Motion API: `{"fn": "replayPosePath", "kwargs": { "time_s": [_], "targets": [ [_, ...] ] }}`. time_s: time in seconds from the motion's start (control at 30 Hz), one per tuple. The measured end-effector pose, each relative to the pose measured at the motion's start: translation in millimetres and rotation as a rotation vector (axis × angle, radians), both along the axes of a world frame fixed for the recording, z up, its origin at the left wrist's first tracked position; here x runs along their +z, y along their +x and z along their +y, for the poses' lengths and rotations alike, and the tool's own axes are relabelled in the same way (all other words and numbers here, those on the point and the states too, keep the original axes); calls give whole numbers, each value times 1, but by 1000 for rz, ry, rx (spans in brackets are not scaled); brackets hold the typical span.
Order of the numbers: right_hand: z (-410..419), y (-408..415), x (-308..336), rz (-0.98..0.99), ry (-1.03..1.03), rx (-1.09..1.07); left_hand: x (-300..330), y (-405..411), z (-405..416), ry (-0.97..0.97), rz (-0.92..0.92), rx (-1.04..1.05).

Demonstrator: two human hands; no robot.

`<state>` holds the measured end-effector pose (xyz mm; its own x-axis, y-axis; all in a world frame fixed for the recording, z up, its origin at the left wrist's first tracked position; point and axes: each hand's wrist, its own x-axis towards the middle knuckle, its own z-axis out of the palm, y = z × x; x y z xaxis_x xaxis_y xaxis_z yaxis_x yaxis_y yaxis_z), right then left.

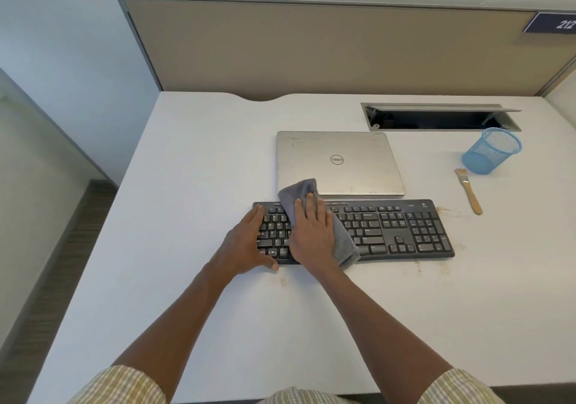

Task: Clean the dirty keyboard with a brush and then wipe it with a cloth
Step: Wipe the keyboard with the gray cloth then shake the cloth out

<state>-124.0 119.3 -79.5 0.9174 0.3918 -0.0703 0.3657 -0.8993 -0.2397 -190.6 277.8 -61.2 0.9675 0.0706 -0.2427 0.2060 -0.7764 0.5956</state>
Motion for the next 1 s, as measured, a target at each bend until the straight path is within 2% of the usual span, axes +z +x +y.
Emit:
{"fn": "replayPosePath", "kwargs": {
  "time_s": [0.33, 0.53, 0.7, 0.83, 1.0],
  "targets": [
    [42, 3, 0, 49, 1, 290, 3, -8, -4, -80, -47, 108],
    [26, -8, 8, 117, -4, 484, 1, -20, -7, 126, -166, 188],
    [7, -15, 10, 172, -7, 653, 0, -22, -12, 206, -193, 224],
    [-14, -12, 21, 192, -43, 764, -3, -25, -13, 225, -193, 181],
    [-28, -9, 25, 165, -122, 830, -3, -23, -10, 238, -135, -7]
  ]
}}
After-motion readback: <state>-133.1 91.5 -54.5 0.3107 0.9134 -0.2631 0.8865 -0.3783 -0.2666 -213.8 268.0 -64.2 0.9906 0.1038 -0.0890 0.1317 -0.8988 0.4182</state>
